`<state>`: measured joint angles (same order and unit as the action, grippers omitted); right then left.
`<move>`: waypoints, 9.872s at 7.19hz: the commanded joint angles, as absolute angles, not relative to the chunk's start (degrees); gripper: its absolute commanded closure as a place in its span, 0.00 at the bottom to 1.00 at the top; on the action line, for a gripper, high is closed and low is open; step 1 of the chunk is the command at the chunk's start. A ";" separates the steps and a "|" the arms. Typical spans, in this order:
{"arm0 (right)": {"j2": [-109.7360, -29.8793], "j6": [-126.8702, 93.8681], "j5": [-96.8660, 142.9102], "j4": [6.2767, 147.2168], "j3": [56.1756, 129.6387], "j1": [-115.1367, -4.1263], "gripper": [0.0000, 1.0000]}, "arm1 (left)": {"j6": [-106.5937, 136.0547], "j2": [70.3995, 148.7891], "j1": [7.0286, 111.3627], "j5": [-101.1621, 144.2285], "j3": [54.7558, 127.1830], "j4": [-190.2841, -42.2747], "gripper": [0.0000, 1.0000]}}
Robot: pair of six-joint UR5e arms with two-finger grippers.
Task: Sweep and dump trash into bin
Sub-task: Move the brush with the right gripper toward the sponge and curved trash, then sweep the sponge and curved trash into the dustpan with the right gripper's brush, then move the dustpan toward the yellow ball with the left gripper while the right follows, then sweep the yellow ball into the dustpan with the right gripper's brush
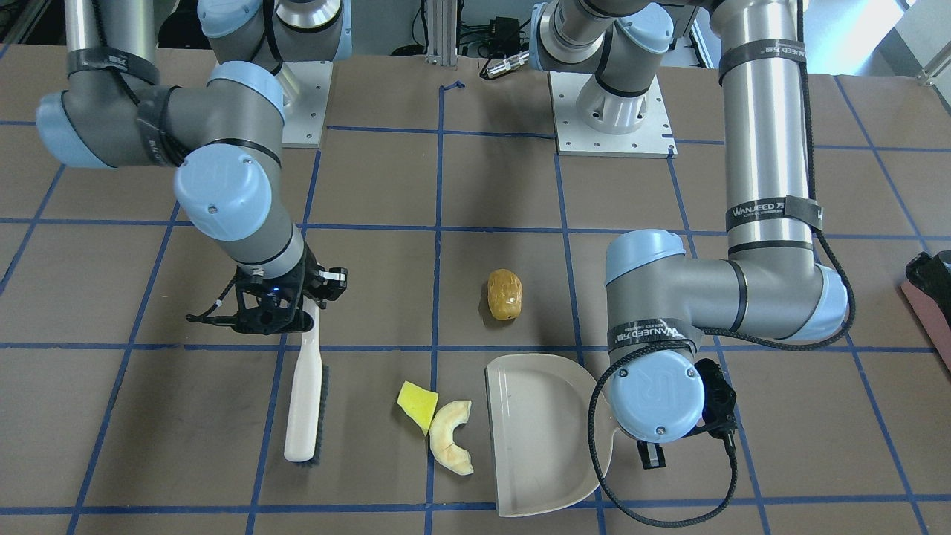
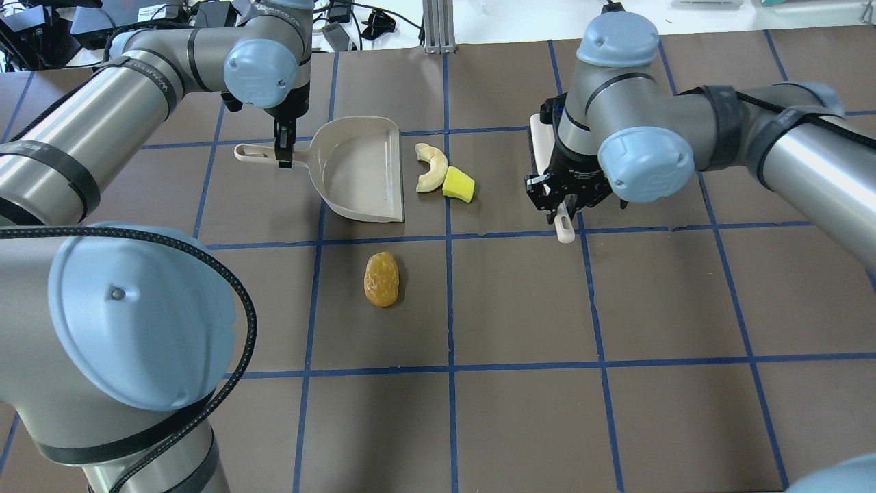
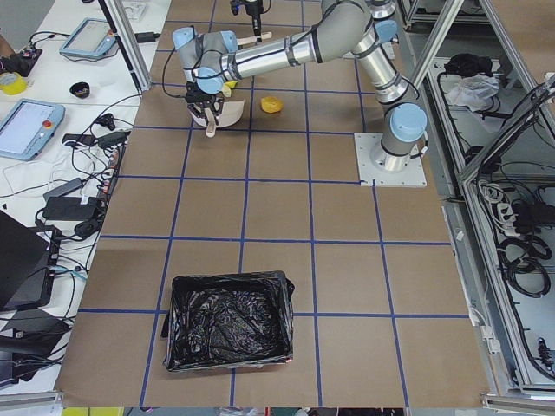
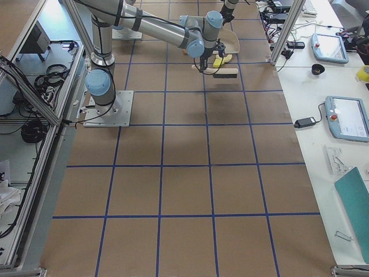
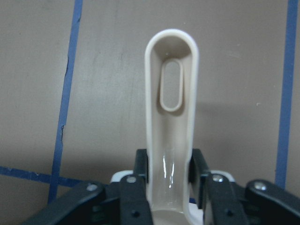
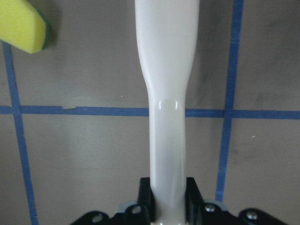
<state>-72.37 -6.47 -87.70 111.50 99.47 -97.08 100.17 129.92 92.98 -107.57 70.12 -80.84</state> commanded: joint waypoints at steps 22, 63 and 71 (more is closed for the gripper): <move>-70.31 -26.02 -86.66 101.43 84.64 -110.58 1.00 | 77.57 122.18 89.32 -89.78 76.98 -78.20 1.00; -64.26 -47.72 -83.15 125.86 99.27 -130.95 1.00 | 78.92 104.58 80.68 -102.41 101.60 -70.17 1.00; -63.71 -49.75 -82.44 117.18 92.02 -132.10 1.00 | 75.67 102.22 76.20 -104.77 107.23 -63.81 1.00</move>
